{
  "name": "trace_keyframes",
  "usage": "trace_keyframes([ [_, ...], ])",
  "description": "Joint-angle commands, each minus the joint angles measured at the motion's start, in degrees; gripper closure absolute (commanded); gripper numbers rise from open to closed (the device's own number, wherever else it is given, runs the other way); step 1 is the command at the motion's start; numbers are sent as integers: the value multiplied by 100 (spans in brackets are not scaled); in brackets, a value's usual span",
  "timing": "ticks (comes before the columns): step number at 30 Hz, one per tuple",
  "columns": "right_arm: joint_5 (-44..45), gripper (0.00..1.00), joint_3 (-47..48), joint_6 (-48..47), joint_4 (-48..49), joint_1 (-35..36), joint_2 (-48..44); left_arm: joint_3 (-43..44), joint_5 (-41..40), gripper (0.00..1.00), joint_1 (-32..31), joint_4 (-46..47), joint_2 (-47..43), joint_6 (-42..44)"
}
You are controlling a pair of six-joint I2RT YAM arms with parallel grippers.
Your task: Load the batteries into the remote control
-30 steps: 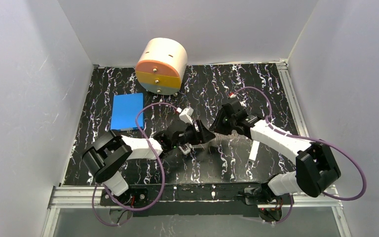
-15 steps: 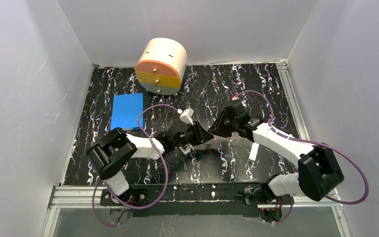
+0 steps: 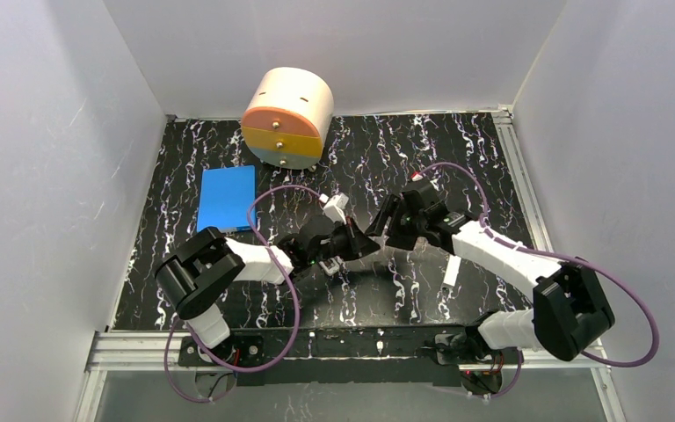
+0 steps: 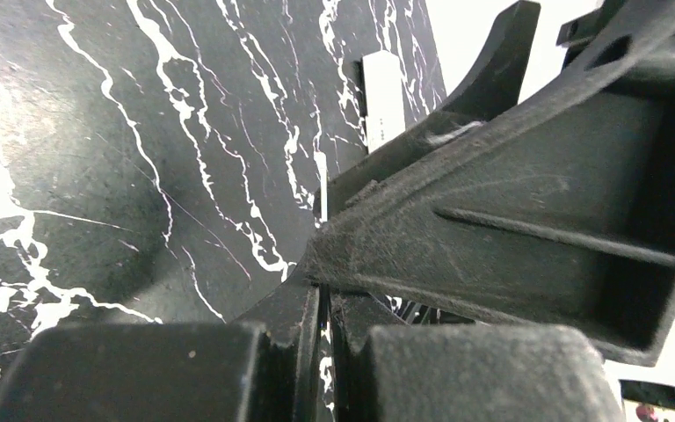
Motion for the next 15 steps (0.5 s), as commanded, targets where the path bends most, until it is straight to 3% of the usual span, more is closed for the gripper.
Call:
trace_keyframes([
  [1, -272, 21, 216, -884, -146, -117, -454, 250, 745, 100, 37, -257, -258, 310],
  [5, -506, 13, 247, -1653, -171, -378, -1040, 433, 1971, 100, 336, -580, -300, 262],
  [10, -1185, 13, 260, -2428, -297, -506, -1518, 419, 3411, 100, 948, -865, -654, 227],
  [15, -2356, 14, 274, -2911, -43, -505, -1690, 842, 4651, 100, 1356, -2369, -1146, 858],
])
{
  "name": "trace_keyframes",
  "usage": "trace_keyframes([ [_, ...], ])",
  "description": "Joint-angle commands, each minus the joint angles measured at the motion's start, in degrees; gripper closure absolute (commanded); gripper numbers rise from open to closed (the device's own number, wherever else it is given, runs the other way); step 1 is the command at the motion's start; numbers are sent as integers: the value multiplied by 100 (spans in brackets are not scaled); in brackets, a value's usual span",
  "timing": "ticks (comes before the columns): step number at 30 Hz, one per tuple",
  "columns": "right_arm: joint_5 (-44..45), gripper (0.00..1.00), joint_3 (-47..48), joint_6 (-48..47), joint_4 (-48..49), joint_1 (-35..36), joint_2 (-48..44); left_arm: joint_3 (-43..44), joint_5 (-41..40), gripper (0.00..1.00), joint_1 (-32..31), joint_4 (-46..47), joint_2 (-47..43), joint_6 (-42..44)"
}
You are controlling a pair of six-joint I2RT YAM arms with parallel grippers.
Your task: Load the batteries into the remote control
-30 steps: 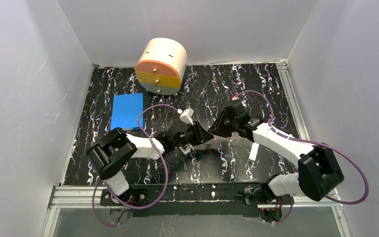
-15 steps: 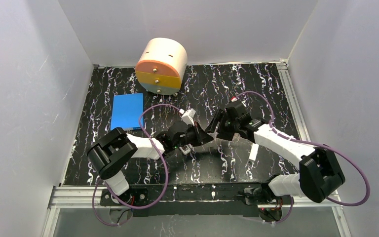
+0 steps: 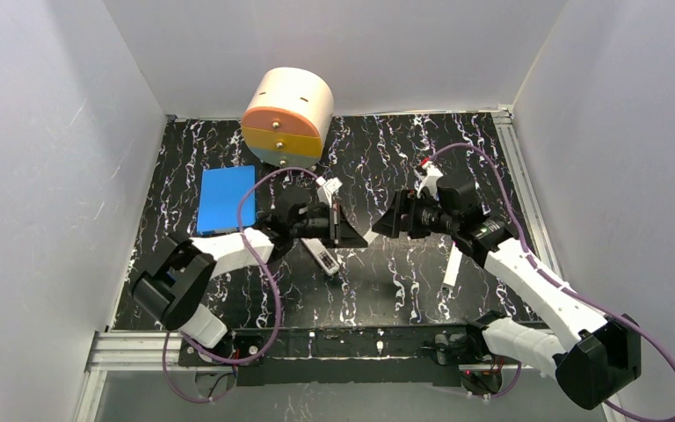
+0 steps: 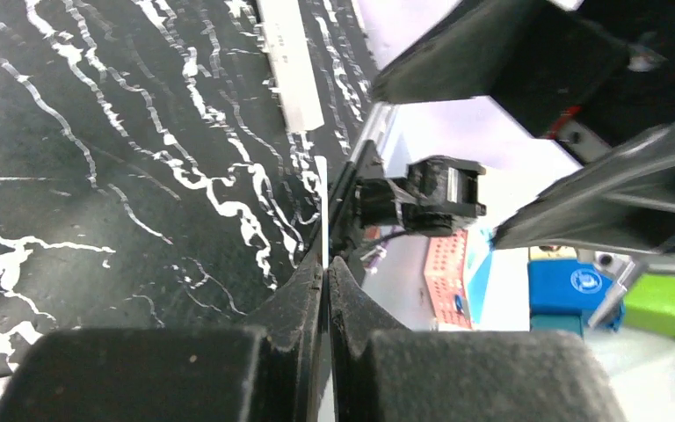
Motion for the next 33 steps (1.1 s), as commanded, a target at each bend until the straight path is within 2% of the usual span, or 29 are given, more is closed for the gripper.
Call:
trace_keyframes([
  [1, -1572, 15, 215, -810, 242, -9, -87, 618, 1744, 100, 210, -1648, -586, 777],
  [4, -2647, 14, 283, -1094, 412, -8, -80, 911, 2530, 100, 220, -2623, -624, 1366],
  [5, -2855, 14, 318, -1167, 410, -9, -99, 1004, 2570, 100, 220, -3068, -664, 1651],
  [7, -2932, 13, 369, -1307, 329, -15, -150, 1410, 2509, 100, 209, -4496, -719, 2632],
  [9, -2741, 13, 434, -1505, 78, -7, -125, 1699, 2618, 100, 207, -5358, -815, 3301],
  [14, -3111, 19, 270, -1519, 123, -8, 64, 2184, 2737, 100, 208, -6370, -992, 4174],
  [19, -3894, 21, -56, -1154, 855, -4, -143, 2320, 2997, 100, 209, -6540, -881, 4296],
  [23, -4260, 36, -442, -281, 1937, 36, -114, 2361, 3030, 100, 206, -6560, -873, 4331],
  [26, -4244, 43, -601, -47, 2209, 151, -80, 2403, 2997, 100, 206, -6596, -870, 4350],
  [31, -4073, 42, -626, -8, 2245, 406, -49, 2454, 2929, 100, 211, -6565, -879, 4290],
  [33, -3978, 45, -709, 217, 2538, 538, -6, 2448, 2924, 100, 207, -6509, -879, 4252],
])
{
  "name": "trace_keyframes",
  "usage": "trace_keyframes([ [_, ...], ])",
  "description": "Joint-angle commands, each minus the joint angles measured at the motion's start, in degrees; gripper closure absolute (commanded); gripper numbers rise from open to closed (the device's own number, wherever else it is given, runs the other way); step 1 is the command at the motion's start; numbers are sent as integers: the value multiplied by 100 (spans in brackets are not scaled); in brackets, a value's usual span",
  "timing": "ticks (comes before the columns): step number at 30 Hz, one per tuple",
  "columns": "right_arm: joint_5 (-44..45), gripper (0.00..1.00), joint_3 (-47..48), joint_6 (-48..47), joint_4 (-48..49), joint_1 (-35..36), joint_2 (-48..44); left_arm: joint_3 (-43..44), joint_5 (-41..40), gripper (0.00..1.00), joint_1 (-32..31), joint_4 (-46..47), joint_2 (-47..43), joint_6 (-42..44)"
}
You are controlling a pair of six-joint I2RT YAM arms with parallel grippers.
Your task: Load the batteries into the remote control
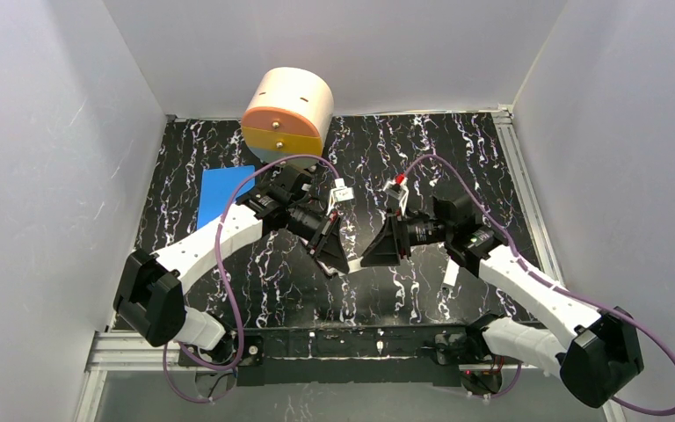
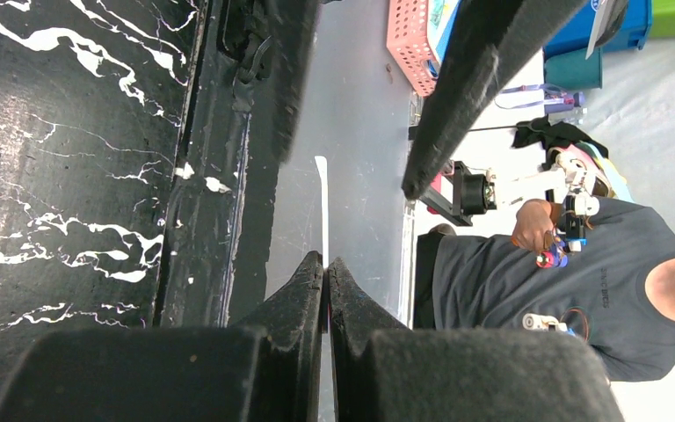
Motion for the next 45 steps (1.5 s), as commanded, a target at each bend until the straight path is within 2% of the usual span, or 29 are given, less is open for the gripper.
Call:
trace_keyframes([
  [1, 41, 48, -146, 519, 928, 279, 55, 202, 168, 100, -8, -70, -94, 13],
  [6, 163, 63, -244, 759, 1347, 443, 194, 152, 146, 100, -7, 41, -131, -67],
  [11, 53, 65, -241, 692, 1236, 450, 129, 50, 129, 100, -6, 109, -177, -74],
  [14, 44, 74, -283, 673, 1139, 455, 117, -25, 144, 100, -8, 150, -216, -83],
  [16, 49, 75, -328, 685, 1132, 451, 110, -38, 159, 100, -3, 152, -244, -65],
  [19, 89, 75, -358, 748, 1211, 455, 69, -67, 169, 100, -8, 140, -303, -26],
  [23, 107, 63, -375, 821, 1314, 450, 45, -86, 179, 100, -8, 53, -347, 72],
  [26, 127, 62, -405, 821, 1324, 455, 30, -93, 176, 100, -8, -56, -380, 175],
  [32, 141, 78, -457, 905, 1450, 455, 0, -114, 161, 100, -3, -144, -450, 241],
  [34, 193, 90, -449, 937, 1505, 455, -18, -118, 133, 100, 0, -167, -459, 237],
  [35, 238, 97, -455, 937, 1502, 450, -32, -121, 79, 96, 1, -167, -460, 221],
  [36, 311, 99, -435, 925, 1460, 454, -42, -133, 10, 83, 1, -167, -467, 192],
  [40, 819, 99, -444, 655, 944, 450, -77, -245, -645, 32, 1, -172, -636, 64],
  [43, 1554, 99, -518, 552, 452, 456, -35, -488, -1637, 3, 74, -206, -997, -151],
  [45, 2075, 99, -536, 598, 216, 470, 125, -813, -2307, 1, 234, -70, -1312, -407],
])
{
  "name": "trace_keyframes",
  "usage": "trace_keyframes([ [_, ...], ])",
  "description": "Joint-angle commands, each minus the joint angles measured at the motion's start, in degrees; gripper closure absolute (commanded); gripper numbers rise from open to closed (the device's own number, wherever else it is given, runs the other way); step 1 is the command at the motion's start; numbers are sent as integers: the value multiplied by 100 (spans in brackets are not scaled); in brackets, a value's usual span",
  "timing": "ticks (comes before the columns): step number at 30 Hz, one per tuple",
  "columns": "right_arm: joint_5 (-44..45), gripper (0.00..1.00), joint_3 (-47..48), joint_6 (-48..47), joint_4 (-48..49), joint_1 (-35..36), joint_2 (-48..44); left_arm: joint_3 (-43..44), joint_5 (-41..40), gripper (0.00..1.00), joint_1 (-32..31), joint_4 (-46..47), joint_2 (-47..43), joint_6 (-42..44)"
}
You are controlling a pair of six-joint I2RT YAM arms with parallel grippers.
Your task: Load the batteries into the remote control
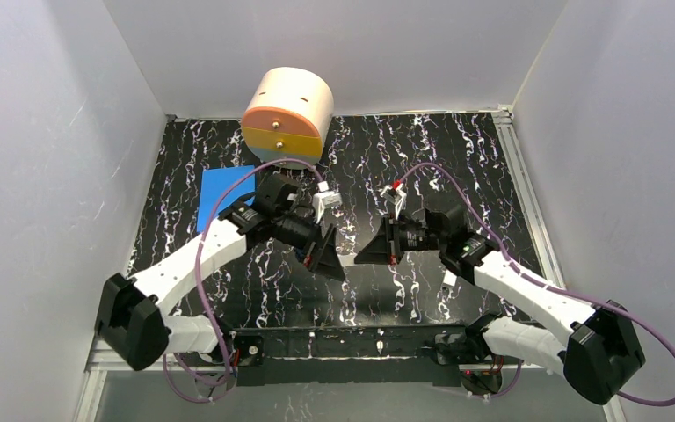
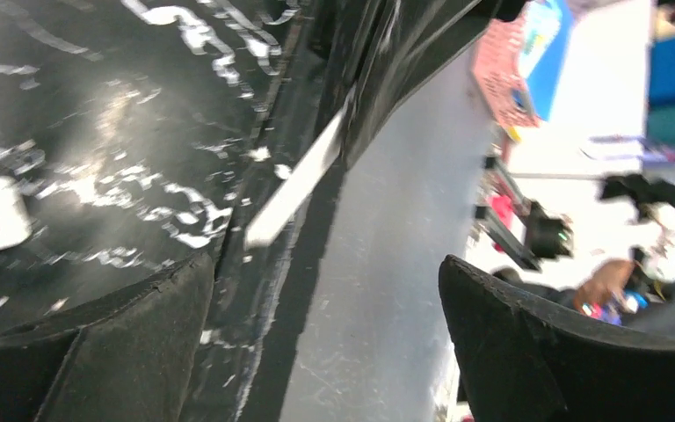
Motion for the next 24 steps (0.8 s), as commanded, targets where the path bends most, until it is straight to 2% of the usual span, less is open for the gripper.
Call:
trace_keyframes([
  [1, 1295, 99, -122, -95, -651, 66, 178, -601, -1592, 2, 327, -16, -805, -492],
  [5, 1944, 99, -299, 128, -466, 353, 511, -943, -3255, 2, 620, -258, -1285, -819],
  [8, 2694, 99, -155, 179, -571, 960, 960, -998, -4442, 2, 759, -387, -1496, -1105],
  [11, 3351, 99, 68, 340, -534, 1508, 1481, -869, -5158, 2, 947, -488, -1382, -1296],
  [17, 3858, 99, 330, 704, -54, 1871, 2314, -610, -5581, 2, 1206, -261, -819, -1623],
  [24, 4229, 99, 424, 1072, 539, 1989, 2842, -424, -4937, 1, 1315, 744, 131, -1830],
])
